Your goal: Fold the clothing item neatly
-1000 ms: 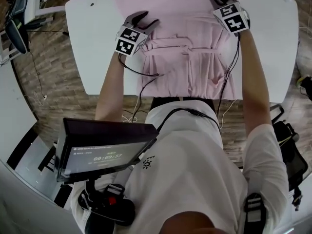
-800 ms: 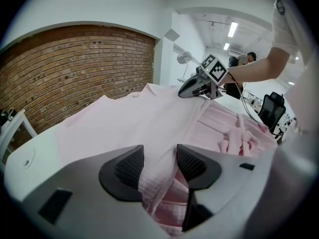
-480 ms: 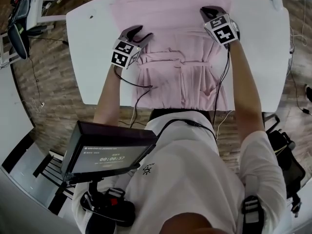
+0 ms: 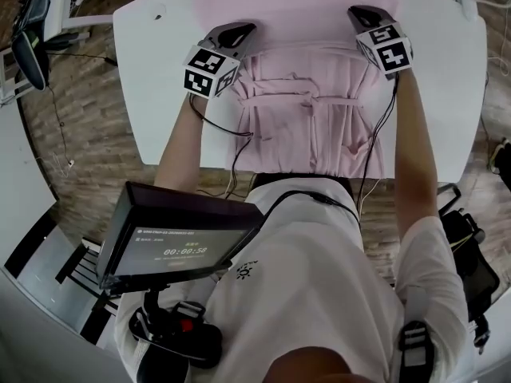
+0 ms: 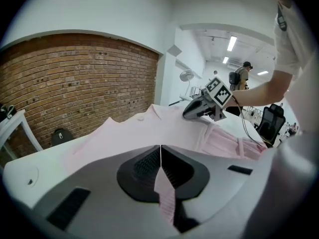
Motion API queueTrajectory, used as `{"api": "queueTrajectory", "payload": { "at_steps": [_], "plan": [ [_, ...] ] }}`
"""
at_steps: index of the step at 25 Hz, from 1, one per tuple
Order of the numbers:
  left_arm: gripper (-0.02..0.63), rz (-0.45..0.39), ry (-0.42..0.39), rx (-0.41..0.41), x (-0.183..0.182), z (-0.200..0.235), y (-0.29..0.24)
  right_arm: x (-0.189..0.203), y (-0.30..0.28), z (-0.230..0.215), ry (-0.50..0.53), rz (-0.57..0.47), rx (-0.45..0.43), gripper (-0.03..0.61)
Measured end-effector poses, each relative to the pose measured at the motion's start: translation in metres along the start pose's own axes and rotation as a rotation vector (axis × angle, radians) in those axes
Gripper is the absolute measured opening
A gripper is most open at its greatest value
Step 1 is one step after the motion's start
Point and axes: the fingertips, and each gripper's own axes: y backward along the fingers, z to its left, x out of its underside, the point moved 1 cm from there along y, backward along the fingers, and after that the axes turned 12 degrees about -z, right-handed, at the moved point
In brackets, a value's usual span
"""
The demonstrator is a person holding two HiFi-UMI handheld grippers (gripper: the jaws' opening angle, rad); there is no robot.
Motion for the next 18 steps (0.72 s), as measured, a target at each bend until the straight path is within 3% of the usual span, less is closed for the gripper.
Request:
{"api": "queueTrajectory", "payload": {
  "at_steps": [6,18],
  "plan": [
    [0.003,-0.013,-0.021,-0.009,-0.013,0.029,-0.007,-0.037,-0.002,0.006,0.012,-0.075,-0.001,0.003],
    [0.003,-0.011,-0.081,-0.028,-0.042,0.066,-0.035,-0.068,-0.004,-0.019,0.014,-0.160,0.025,0.003]
  ]
}}
